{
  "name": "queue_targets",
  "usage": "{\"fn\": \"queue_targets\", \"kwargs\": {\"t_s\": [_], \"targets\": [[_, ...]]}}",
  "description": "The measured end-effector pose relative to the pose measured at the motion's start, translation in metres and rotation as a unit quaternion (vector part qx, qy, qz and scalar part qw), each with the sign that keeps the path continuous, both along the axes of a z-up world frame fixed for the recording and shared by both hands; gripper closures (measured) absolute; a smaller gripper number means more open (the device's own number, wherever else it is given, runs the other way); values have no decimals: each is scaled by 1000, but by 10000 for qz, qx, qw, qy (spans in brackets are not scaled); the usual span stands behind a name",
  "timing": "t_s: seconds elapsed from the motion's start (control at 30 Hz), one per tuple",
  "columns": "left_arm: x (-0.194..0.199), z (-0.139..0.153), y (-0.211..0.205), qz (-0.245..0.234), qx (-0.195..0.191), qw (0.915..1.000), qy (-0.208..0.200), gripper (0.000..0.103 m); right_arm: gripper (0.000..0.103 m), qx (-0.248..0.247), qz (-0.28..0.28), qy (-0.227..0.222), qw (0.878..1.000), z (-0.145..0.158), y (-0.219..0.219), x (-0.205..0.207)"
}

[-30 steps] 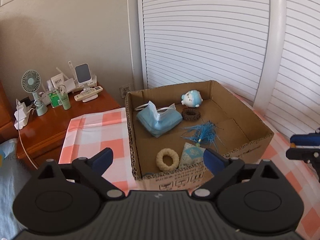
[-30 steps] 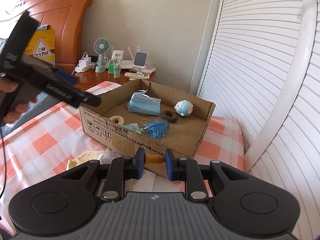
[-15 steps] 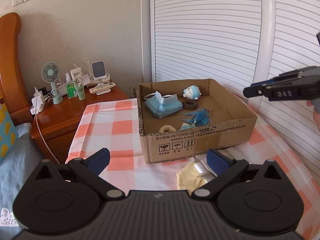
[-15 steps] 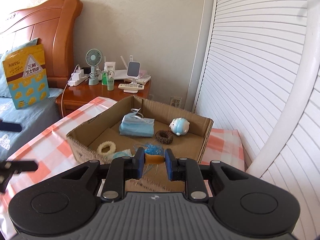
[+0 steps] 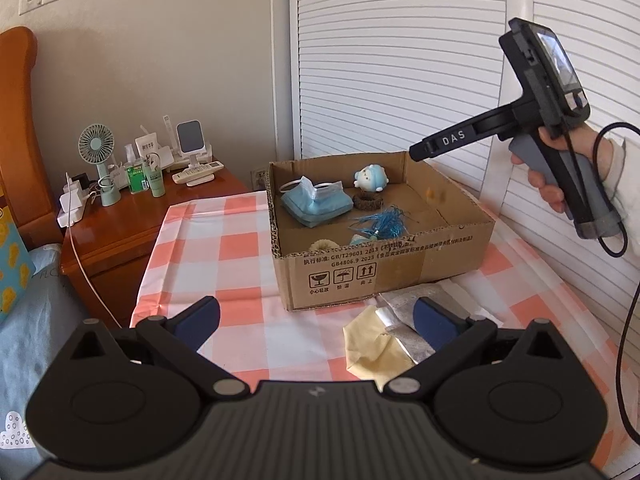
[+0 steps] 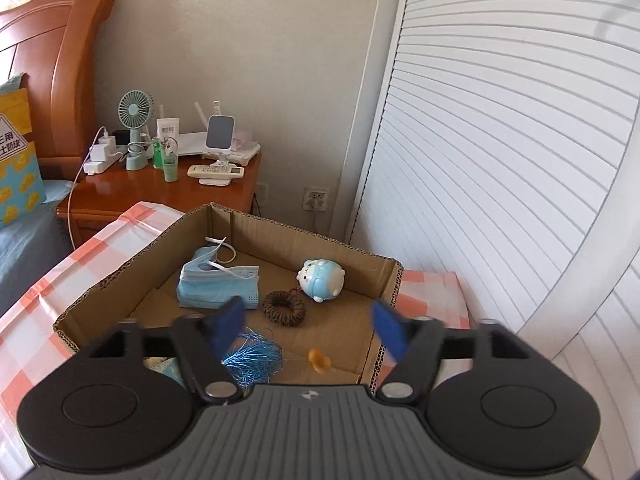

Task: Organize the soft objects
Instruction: 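Carry the orange item into the box and open the right tool, then move the right tool to a grey sachet and close on it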

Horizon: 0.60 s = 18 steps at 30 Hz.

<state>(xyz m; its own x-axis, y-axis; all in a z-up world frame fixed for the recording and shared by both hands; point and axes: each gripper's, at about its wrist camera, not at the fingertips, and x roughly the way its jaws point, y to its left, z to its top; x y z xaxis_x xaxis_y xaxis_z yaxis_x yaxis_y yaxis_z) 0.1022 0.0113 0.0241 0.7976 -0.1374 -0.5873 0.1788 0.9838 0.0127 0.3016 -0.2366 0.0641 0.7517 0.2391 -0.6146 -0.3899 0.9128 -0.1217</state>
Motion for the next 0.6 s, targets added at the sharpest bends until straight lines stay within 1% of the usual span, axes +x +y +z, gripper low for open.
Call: {"fn": "queue_targets", "kwargs": {"t_s": [0.03,0.07,0.1,0.2,0.33,0.6], "targets": [[-1,0,0,-7,24,10000,11,1,4,-15,-79,31,10000,-2,0,3],[-1,-1,-1,6,51,10000,25,1,2,49,-140,19,9999,-3,-1,4],[-2,-1,-1,15,78,10000,37,1,2,128,-180,-17,9998,-3,-3,3],[-5,-1,-2,-13,113,9999,22,1,0,266,-219,59,9994,-2,-5,-3],[-9,1,-1,-19,105,9999,2,1,0,135,-254,41,9996,1,-1,-15],[-18,-1,5,80,82,9999,18,1,0,88,-301,260,9992,2,3,-45]]}}
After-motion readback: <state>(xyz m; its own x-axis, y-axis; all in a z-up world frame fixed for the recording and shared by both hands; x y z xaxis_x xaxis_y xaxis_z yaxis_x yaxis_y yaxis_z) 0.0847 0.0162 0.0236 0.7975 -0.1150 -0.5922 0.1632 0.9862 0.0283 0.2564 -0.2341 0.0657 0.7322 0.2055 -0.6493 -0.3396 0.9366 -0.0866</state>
